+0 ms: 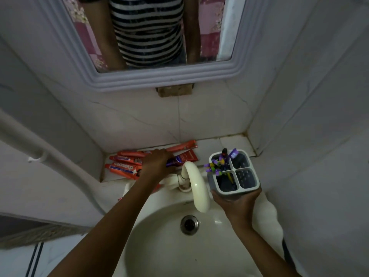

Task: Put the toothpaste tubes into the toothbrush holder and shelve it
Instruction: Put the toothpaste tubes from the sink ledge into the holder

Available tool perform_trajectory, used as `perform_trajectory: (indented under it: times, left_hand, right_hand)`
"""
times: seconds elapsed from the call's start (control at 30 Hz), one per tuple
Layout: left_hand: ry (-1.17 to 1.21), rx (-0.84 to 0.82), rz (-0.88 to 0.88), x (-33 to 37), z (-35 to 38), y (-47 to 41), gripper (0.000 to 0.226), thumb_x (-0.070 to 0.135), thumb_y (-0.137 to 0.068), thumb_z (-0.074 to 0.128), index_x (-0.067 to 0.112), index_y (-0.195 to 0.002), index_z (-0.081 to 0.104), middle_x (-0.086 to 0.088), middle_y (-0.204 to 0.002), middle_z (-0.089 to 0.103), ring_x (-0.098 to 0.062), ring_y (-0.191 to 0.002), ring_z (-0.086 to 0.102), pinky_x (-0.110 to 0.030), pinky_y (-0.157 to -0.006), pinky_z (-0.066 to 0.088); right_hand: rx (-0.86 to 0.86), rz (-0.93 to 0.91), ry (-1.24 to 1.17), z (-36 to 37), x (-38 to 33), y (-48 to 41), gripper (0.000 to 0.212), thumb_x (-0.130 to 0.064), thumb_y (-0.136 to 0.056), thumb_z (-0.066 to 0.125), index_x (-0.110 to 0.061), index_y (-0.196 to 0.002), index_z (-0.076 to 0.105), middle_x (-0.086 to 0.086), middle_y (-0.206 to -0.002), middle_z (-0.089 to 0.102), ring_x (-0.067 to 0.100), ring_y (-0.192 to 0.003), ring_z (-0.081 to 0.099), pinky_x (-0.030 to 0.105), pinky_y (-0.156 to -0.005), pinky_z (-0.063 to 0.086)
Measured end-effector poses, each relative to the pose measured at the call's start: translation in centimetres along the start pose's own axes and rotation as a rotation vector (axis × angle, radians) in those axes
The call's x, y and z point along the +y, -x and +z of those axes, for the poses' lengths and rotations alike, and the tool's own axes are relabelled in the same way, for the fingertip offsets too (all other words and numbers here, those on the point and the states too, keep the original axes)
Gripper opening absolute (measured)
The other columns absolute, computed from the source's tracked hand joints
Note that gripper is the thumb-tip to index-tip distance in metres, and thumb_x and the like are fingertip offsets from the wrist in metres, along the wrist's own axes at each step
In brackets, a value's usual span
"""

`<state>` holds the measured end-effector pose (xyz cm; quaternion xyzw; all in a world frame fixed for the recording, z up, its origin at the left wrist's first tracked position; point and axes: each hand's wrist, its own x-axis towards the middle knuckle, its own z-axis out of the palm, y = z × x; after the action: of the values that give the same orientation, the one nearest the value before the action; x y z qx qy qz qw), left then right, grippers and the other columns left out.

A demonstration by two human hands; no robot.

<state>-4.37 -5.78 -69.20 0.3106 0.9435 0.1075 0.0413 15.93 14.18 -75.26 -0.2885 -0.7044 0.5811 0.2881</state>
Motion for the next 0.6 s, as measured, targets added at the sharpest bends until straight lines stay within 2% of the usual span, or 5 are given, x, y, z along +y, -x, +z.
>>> perform_trajectory:
  times: [0.1,0.17,0.37,0.47,0.6]
  left_hand:
    - [-0.069,-0.107,0.042,1.1,-0.3,-1.5,0.042,0.050,-0.076,0.071,0.024,-0.107,0.064,-0.001,-0.107,0.066,-0.021,-0.098,0.059,-0.035,-0.082,0.051]
    - [-0.162,-0.177,0.080,1.9,-0.3,-2.5,0.041,0.047,-0.078,0.069,0.022,-0.109,0.061,-0.004,-0.113,0.062,-0.023,-0.104,0.057,-0.036,-0.084,0.046]
    - [-0.340,-0.268,0.120,2.7,-1.3,-4.2,0.044,0.045,-0.079,0.069,0.017,-0.113,0.060,-0.009,-0.116,0.060,-0.027,-0.108,0.060,-0.038,-0.083,0.050]
    - [-0.177,-0.182,0.049,2.6,-3.1,-4.1,0.046,0.034,-0.075,0.075,0.017,-0.112,0.054,-0.007,-0.112,0.060,-0.027,-0.102,0.061,-0.037,-0.077,0.050]
    - [0.473,0.066,-0.122,3.3,-6.9,-3.8,0.037,0.038,-0.060,0.078,0.019,-0.089,0.065,0.003,-0.090,0.066,-0.018,-0.084,0.065,-0.034,-0.069,0.052]
  right_hand:
    - [0.019,-0.011,-0.032,0.0,0.4,-0.1,0.120,0.003,-0.048,0.102,-0.020,-0.142,0.031,0.013,-0.150,0.050,0.017,-0.135,0.059,0.041,-0.110,0.052]
    - [0.013,-0.018,-0.025,0.1,0.6,-0.1,0.122,0.005,-0.047,0.102,-0.018,-0.143,0.030,0.013,-0.150,0.050,0.021,-0.136,0.058,0.040,-0.110,0.052]
    - [0.011,0.030,-0.100,0.2,-0.2,0.1,0.124,-0.044,-0.044,0.102,-0.019,-0.141,0.030,0.009,-0.147,0.050,0.011,-0.134,0.058,0.029,-0.105,0.054]
    - [0.009,0.054,-0.075,0.1,0.2,0.0,0.133,-0.055,-0.043,0.102,-0.014,-0.147,0.029,0.010,-0.150,0.049,0.020,-0.137,0.057,0.043,-0.109,0.054]
    - [0.012,0.011,-0.007,0.0,0.6,0.0,0.131,-0.035,-0.044,0.105,-0.012,-0.148,0.028,0.008,-0.149,0.050,0.021,-0.136,0.057,0.038,-0.108,0.054]
